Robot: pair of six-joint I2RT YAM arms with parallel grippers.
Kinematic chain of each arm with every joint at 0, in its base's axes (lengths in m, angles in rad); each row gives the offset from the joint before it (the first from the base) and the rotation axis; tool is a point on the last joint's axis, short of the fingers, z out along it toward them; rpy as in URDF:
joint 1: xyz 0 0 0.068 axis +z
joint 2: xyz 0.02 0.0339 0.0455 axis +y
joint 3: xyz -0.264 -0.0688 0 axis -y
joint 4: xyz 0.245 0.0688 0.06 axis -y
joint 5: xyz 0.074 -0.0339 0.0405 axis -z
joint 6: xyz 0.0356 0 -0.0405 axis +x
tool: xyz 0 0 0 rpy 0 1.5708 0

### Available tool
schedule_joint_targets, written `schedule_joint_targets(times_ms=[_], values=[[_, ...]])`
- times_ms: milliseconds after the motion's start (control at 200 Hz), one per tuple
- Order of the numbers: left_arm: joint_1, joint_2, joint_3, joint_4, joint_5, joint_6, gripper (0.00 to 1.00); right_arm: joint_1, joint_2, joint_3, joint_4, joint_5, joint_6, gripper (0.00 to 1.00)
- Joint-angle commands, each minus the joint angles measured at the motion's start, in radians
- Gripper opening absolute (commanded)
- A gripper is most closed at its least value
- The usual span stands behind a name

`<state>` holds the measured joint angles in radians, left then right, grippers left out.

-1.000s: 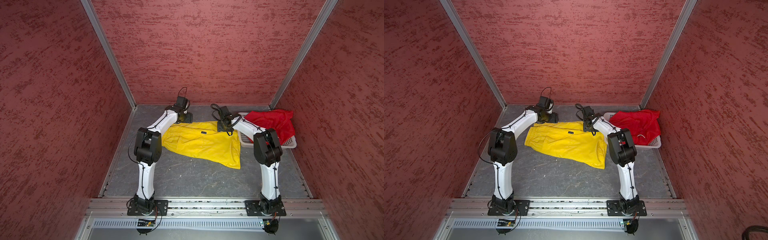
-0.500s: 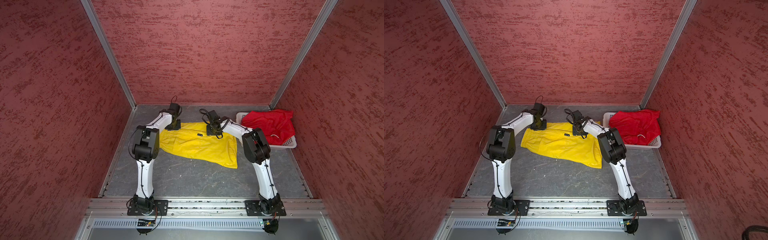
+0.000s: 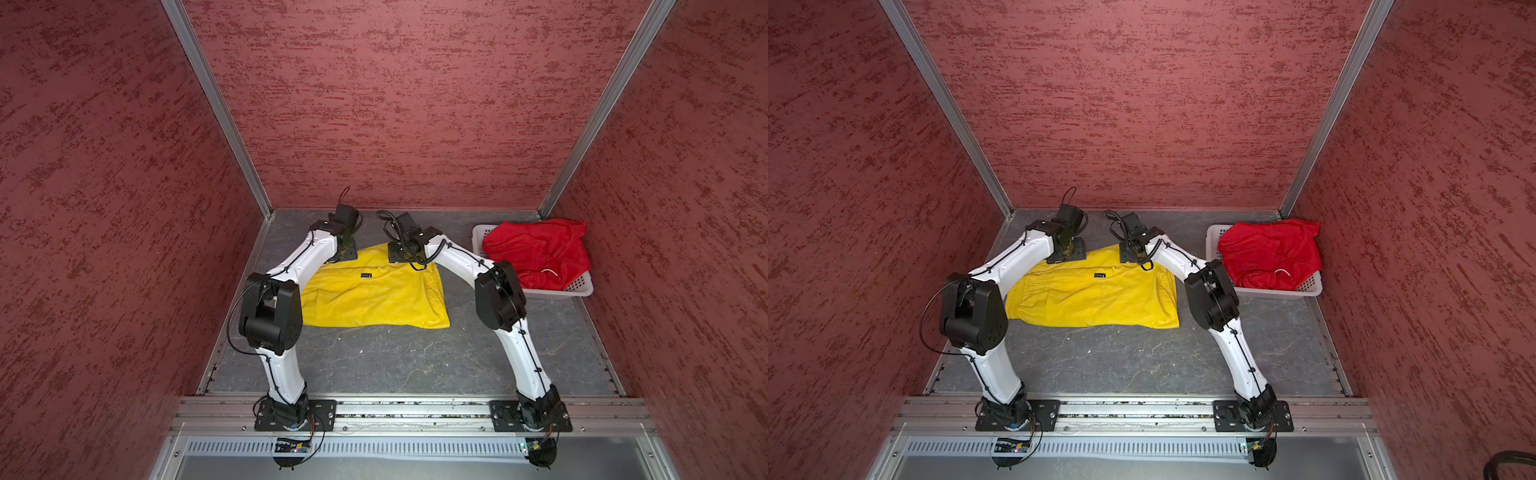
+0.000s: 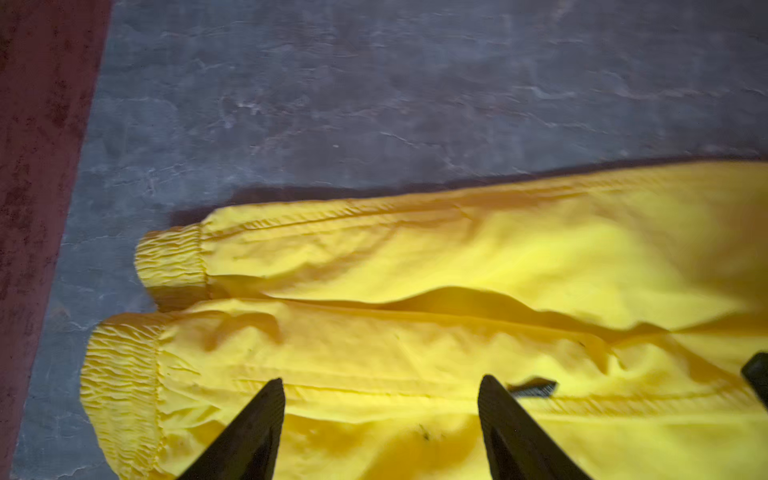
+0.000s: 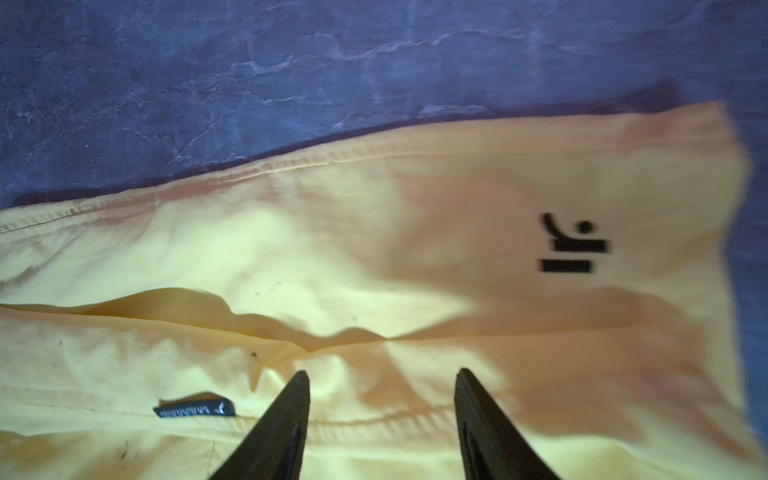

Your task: Fold and stack the shorts

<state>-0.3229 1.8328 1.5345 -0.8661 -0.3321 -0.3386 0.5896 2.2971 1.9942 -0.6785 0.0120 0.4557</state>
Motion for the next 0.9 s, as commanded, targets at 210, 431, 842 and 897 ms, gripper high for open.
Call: schedule_joint_targets(times_ms=[210, 431, 842, 897], values=[[-0.182, 0.070, -0.076, 0.129, 0.065, 0.152, 0.88, -0.184, -0.302, -0.315, 0.049, -0.040, 0.021, 0.59], [-0.152, 0.132, -0.081, 0.185, 0.112, 0.164, 0.88, -0.217, -0.267, -0.367, 0.094, -0.137, 0.032, 0.56], [-0.118, 0.178, -0.102, 0.223, 0.217, 0.171, 0.82, -0.217, -0.106, -0.307, 0.158, -0.274, 0.061, 0.46], [-0.114, 0.194, -0.096, 0.223, 0.221, 0.174, 0.79, -0.217, -0.091, -0.295, 0.161, -0.280, 0.064, 0.45]])
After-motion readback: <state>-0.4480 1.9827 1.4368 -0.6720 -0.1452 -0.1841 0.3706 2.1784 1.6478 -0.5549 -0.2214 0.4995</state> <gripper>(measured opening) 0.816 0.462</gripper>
